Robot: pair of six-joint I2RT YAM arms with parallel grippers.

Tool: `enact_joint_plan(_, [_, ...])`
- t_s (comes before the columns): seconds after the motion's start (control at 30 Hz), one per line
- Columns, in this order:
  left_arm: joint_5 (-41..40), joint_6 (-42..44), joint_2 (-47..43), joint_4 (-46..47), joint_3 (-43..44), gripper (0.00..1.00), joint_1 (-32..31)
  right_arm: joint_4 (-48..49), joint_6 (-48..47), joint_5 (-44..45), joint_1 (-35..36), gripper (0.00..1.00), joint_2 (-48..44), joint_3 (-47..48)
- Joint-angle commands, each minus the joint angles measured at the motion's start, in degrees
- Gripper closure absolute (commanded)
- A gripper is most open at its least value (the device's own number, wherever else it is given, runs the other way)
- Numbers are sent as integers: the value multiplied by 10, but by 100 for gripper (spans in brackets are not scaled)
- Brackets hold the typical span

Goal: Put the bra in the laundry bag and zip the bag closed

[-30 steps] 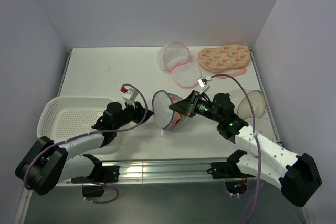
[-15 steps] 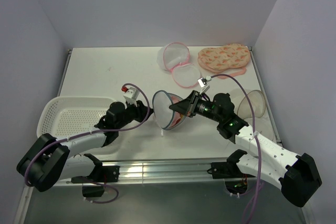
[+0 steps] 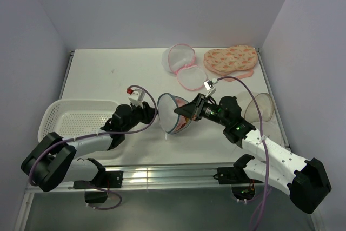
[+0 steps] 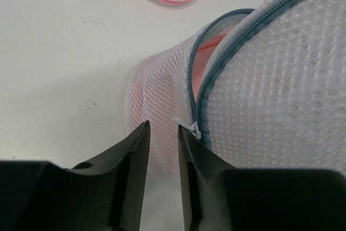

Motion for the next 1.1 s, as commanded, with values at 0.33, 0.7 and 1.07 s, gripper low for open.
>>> enact_joint_plan(0.33, [-2,27,2,36,23,88,-20,14,0,-10,-11,100,-3,-14])
enact_joint_plan(0.7, [-34,-8,-62,-17,-7,100,-27,-27,-4,-3,-28,100,-15,-10])
enact_joint_plan(1.07, [-34,-21,-149,-96,-22,100,-34,-248,-98,107,-64,69,-7,67])
